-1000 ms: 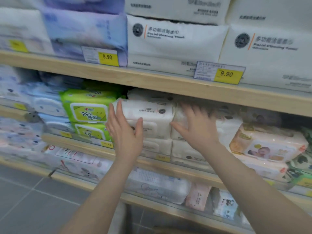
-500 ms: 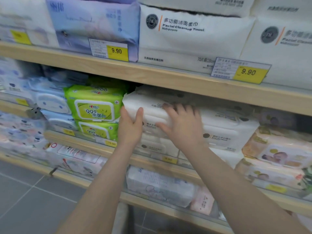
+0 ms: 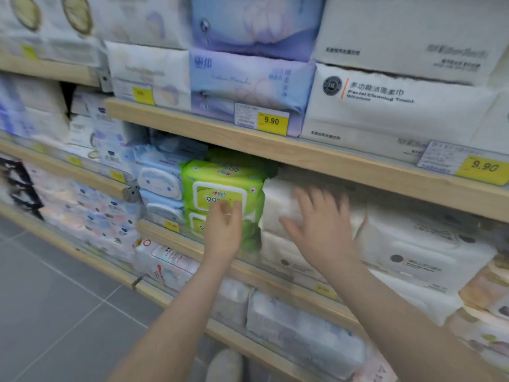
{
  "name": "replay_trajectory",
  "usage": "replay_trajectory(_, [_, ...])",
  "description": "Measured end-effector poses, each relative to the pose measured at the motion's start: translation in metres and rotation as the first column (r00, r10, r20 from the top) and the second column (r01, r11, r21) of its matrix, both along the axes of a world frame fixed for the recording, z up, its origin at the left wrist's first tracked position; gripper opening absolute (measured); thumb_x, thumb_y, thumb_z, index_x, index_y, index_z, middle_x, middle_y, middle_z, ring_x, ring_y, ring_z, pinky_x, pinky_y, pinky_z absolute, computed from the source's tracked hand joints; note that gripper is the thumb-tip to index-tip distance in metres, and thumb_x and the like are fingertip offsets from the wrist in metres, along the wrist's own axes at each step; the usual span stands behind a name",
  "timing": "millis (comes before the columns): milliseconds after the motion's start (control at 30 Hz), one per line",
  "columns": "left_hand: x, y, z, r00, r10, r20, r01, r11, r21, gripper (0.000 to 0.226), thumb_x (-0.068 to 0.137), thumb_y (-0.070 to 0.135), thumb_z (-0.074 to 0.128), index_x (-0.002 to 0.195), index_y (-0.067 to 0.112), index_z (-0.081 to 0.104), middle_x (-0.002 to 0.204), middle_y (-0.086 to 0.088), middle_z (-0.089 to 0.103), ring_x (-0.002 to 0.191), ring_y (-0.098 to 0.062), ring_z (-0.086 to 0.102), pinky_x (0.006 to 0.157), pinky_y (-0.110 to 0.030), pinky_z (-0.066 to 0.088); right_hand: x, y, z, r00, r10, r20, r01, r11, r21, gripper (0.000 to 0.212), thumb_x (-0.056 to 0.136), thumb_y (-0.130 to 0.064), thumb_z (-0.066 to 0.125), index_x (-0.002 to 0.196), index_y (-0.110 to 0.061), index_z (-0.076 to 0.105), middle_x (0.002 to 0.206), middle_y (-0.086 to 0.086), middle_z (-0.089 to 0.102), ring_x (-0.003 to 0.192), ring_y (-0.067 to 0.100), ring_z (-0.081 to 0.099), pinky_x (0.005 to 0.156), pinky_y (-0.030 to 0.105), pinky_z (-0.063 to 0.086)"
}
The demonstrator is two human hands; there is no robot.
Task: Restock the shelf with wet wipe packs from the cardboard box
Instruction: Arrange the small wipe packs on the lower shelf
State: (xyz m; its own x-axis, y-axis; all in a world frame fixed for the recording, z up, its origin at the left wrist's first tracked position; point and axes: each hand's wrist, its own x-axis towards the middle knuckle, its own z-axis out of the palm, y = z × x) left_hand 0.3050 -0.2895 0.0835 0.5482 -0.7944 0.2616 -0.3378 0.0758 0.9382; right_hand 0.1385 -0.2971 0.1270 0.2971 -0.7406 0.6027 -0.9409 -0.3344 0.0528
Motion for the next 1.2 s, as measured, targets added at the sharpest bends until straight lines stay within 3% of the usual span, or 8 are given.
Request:
replay_trajectory(100, [0.046,-0.001,-0.005,0.995,0.099,-0.004,-0.099,0.994,-0.04,0.049,0.096,0.037,0.046,0.137,0.012,0.038,0.136,-0.01,0.045,0.12,-0.022,0.046,0.097,-0.034,0.038,0.05,-0.009,0.013,0.992,0.116,-0.046,-0.113,0.992,0.05,0.056,0.087,-0.051,0.041,0.132,-0.019,0.048,0.133,0.01,0.051,0.12,0.03,0.05,0.106,0.051,0.022])
replay_trajectory(167, [0.065,-0.007,-0.01,0.996,0.082,0.024,-0.081,0.996,-0.034,0.059,0.097,0.037,0.046,0.148,0.018,0.023,0.149,-0.011,0.03,0.137,-0.024,0.029,0.11,-0.038,0.027,0.074,-0.026,0.019,0.991,0.118,-0.065,-0.108,0.983,0.146,0.058,0.092,-0.05,0.044,0.143,-0.025,0.031,0.145,0.007,0.038,0.129,0.028,0.039,0.108,0.046,0.021])
replay_trajectory(333, [0.073,-0.031,-0.023,0.995,0.027,0.101,-0.02,0.997,-0.071,0.068,0.097,0.037,0.044,0.15,0.035,0.002,0.156,-0.008,0.018,0.142,-0.02,0.018,0.111,-0.035,0.02,0.103,-0.061,0.014,0.997,0.002,-0.076,0.019,0.961,0.277,0.06,0.092,-0.05,0.047,0.145,-0.034,0.026,0.14,0.009,0.044,0.133,0.03,0.033,0.109,0.041,0.023])
replay_trajectory(633, [0.085,-0.069,-0.021,0.99,0.028,0.141,-0.029,1.0,0.006,0.064,0.097,0.046,0.036,0.148,0.042,-0.003,0.132,-0.023,0.038,0.125,-0.033,0.039,0.102,-0.037,0.029,0.103,-0.073,0.003,0.997,0.016,-0.079,-0.012,0.998,0.056,0.05,0.089,-0.055,0.049,0.133,-0.032,0.048,0.118,0.008,0.061,0.12,0.029,0.043,0.097,0.039,0.03])
replay_trajectory(833, [0.084,-0.074,-0.019,0.985,0.025,0.171,-0.035,0.998,0.054,0.063,0.098,0.047,0.032,0.148,0.041,-0.006,0.133,-0.029,0.037,0.129,-0.036,0.033,0.106,-0.044,0.026,0.104,-0.073,-0.002,0.994,-0.012,-0.106,0.019,0.998,0.068,0.052,0.092,-0.055,0.043,0.137,-0.029,0.041,0.12,0.009,0.059,0.122,0.03,0.04,0.101,0.04,0.028])
replay_trajectory(933, [0.071,-0.064,-0.01,0.974,0.069,0.214,-0.091,0.991,0.093,0.063,0.097,0.047,0.033,0.149,0.038,-0.002,0.148,-0.028,0.019,0.139,-0.037,0.017,0.112,-0.049,0.017,0.1,-0.065,-0.003,0.993,0.038,-0.113,-0.029,0.996,0.086,0.06,0.088,-0.054,0.05,0.141,-0.028,0.036,0.124,0.01,0.056,0.121,0.03,0.042,0.106,0.044,0.025])
replay_trajectory(1067, [0.035,-0.044,0.003,0.795,0.096,0.598,-0.044,0.994,-0.102,0.057,0.095,0.046,0.037,0.148,0.035,0.02,0.155,-0.02,0.01,0.141,-0.04,0.011,0.111,-0.057,0.019,0.052,-0.03,-0.023,0.998,0.032,-0.049,-0.036,0.995,-0.093,0.067,0.073,-0.047,0.069,0.132,-0.023,0.049,0.129,0.01,0.054,0.115,0.032,0.053,0.102,0.053,0.028])
replay_trajectory(1200, [0.005,-0.047,0.004,0.62,0.006,0.785,0.026,0.999,-0.028,0.051,0.094,0.048,0.023,0.143,0.036,0.031,0.156,-0.01,0.014,0.144,-0.035,0.007,0.106,-0.068,0.02,-0.022,-0.01,-0.05,0.988,-0.075,-0.133,0.036,0.961,-0.274,0.065,0.076,-0.042,0.071,0.135,-0.027,0.048,0.137,0.011,0.05,0.124,0.033,0.047,0.107,0.058,0.018])
